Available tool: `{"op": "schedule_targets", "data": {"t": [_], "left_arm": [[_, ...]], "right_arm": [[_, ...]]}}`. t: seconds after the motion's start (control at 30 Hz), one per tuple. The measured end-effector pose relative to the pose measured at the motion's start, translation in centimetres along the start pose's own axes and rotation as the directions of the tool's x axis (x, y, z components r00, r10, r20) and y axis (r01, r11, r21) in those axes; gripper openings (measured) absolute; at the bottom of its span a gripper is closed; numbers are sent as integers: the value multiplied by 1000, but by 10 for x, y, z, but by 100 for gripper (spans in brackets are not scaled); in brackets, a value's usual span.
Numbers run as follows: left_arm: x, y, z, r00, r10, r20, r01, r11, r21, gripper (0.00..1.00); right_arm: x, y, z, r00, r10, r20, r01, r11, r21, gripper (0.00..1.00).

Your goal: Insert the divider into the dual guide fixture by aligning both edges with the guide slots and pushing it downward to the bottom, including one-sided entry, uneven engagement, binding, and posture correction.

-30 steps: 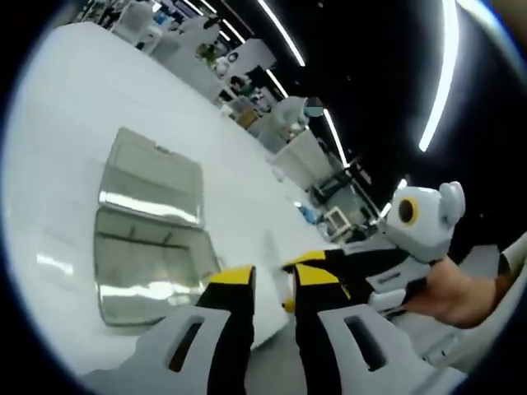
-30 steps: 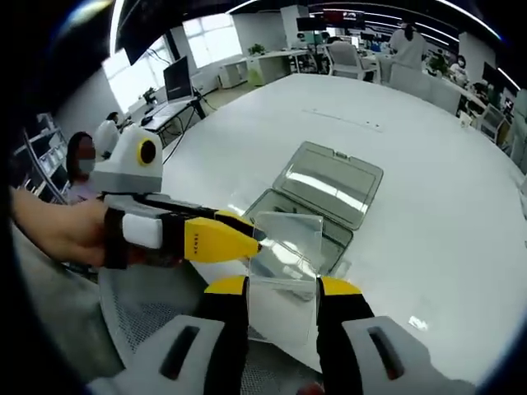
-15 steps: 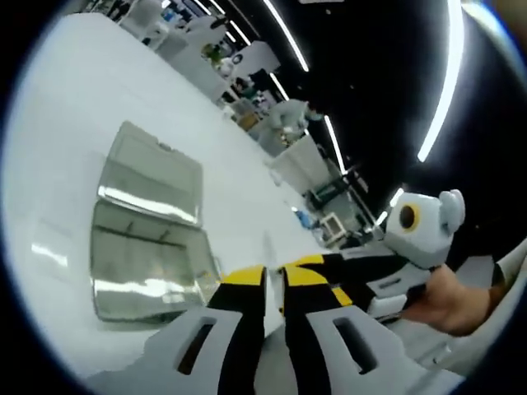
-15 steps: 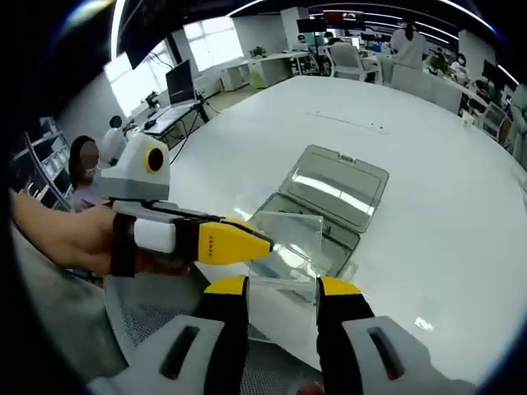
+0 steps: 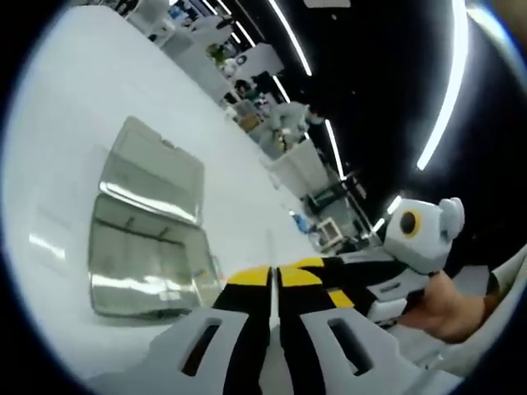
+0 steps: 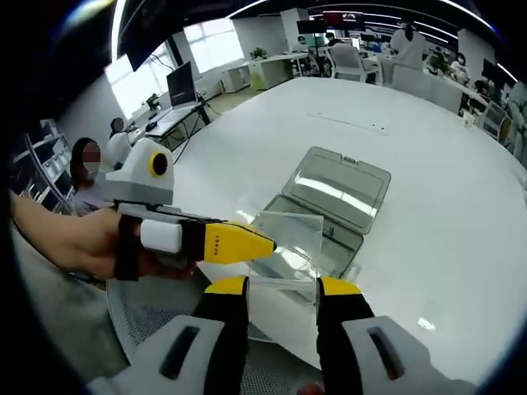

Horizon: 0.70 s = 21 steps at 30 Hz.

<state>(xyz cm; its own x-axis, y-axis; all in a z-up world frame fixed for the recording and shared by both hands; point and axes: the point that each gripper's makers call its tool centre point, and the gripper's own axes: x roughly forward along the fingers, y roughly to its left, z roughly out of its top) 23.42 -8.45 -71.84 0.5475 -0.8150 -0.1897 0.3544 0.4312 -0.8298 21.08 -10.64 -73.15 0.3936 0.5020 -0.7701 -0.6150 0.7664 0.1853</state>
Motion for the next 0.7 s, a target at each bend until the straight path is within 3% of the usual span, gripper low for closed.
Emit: {"op": "schedule_targets", "data": {"t": [0.7], "left_arm": [[-3, -4, 4, 999, -35, 8, 36, 999, -37, 0]], "right_arm": [[0, 3, 5, 999, 22, 25, -23, 1000, 15, 30]]}}
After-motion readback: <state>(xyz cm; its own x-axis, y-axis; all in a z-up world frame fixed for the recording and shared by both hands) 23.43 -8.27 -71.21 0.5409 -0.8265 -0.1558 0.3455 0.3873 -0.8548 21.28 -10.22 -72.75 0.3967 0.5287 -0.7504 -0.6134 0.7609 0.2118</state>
